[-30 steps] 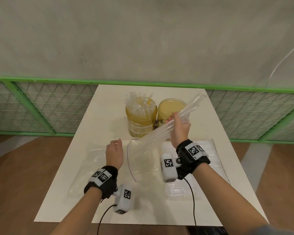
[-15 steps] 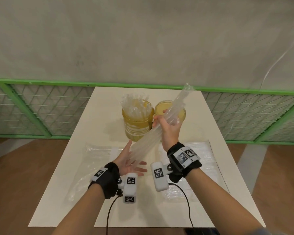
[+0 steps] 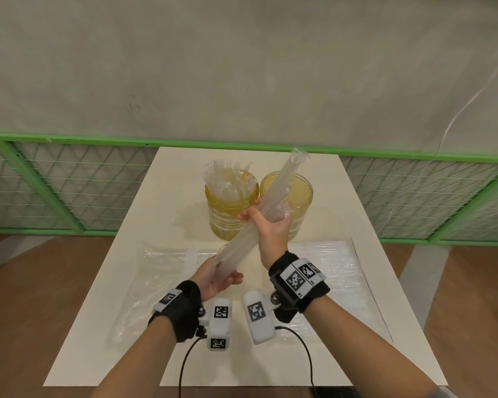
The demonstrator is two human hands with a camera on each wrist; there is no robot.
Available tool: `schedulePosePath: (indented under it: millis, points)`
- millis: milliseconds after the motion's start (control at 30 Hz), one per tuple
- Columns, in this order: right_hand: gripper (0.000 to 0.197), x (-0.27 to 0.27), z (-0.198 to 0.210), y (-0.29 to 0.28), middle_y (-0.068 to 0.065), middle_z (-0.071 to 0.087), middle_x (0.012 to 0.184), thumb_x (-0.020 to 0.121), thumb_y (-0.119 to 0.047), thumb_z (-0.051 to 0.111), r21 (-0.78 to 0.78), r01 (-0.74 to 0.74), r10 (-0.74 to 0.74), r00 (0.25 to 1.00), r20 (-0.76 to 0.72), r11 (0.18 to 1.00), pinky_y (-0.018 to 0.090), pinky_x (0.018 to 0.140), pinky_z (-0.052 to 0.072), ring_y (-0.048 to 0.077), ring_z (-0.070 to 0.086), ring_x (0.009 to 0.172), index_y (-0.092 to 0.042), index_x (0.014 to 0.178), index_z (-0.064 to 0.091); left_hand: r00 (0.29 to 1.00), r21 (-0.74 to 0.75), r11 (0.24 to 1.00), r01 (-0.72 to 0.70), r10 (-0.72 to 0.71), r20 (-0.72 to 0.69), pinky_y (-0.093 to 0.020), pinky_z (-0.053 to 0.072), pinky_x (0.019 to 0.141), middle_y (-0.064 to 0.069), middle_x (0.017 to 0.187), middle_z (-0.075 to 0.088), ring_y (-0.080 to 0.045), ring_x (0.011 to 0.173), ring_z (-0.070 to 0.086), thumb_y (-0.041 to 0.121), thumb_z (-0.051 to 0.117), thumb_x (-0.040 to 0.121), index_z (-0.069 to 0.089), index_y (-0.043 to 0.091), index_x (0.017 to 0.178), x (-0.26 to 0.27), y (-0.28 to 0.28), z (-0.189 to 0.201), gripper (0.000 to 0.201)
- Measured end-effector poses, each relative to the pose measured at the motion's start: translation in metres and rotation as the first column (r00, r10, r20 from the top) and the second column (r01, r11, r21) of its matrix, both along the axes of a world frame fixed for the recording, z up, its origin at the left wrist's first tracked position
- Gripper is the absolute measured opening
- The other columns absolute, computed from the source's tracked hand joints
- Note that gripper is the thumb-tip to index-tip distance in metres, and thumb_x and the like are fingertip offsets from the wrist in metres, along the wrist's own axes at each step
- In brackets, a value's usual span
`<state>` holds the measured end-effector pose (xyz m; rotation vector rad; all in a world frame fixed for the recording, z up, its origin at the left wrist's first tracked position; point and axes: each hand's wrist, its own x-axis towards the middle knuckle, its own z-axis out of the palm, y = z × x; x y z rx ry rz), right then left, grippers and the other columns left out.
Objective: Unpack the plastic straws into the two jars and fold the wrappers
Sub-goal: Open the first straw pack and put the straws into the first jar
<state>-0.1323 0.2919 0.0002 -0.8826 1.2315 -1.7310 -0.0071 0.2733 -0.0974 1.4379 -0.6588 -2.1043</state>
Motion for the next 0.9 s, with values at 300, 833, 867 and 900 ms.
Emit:
schedulePosePath:
  millis: [300, 833, 867, 900]
  points:
    - [0.02, -0.007, 0.001, -0.003, 0.001, 0.064, 0.072, 0.075, 0.007, 0.067, 0.106, 0.019, -0.016, 1.0, -0.027, 0.994, 0.047, 0.083, 0.053, 0.023, 0.062, 0.075, -0.011, 0.078, 0.06, 0.94, 0.142, 0.982, -0.122, 0.16, -0.302, -0.039, 0.059, 0.059, -0.035, 0.1, 0.062, -0.043, 0.08, 0.069, 0.03, 0.034, 0.099, 0.041, -0.013, 0.126, 0.002, -0.007, 0.002, 0.052]
    - [0.048, 0.007, -0.014, 0.002, 0.016, 0.069, 0.095, 0.069, -0.02, 0.075, 0.005, -0.031, 0.031, 0.985, -0.17, 1.0, 0.03, 0.089, 0.053, 0.02, 0.068, 0.092, 0.008, 0.104, 0.059, 0.951, 0.099, 0.995, -0.028, 0.057, -0.305, -0.04, 0.059, 0.067, -0.028, 0.1, 0.065, -0.039, 0.089, 0.068, 0.046, 0.047, 0.09, 0.056, -0.006, 0.115, -0.007, -0.014, 0.014, 0.059]
    - [0.042, 0.008, -0.016, 0.004, 0.015, 0.068, 0.094, 0.071, -0.013, 0.075, 0.022, -0.034, 0.037, 0.986, -0.165, 0.999, 0.029, 0.085, 0.054, 0.019, 0.068, 0.09, 0.006, 0.103, 0.058, 0.946, 0.092, 0.995, -0.036, 0.063, -0.319, -0.039, 0.059, 0.065, -0.026, 0.091, 0.068, -0.037, 0.082, 0.069, 0.043, 0.046, 0.092, 0.057, -0.005, 0.112, -0.009, -0.014, 0.017, 0.053]
    - [0.034, 0.009, -0.019, 0.004, 0.013, 0.068, 0.09, 0.073, -0.006, 0.074, 0.042, -0.032, 0.038, 0.987, -0.159, 0.999, 0.028, 0.08, 0.056, 0.018, 0.068, 0.086, 0.004, 0.101, 0.058, 0.941, 0.081, 0.996, -0.026, 0.052, -0.335, -0.038, 0.059, 0.064, -0.022, 0.084, 0.07, -0.034, 0.077, 0.071, 0.039, 0.043, 0.094, 0.058, -0.002, 0.109, -0.012, -0.013, 0.021, 0.046]
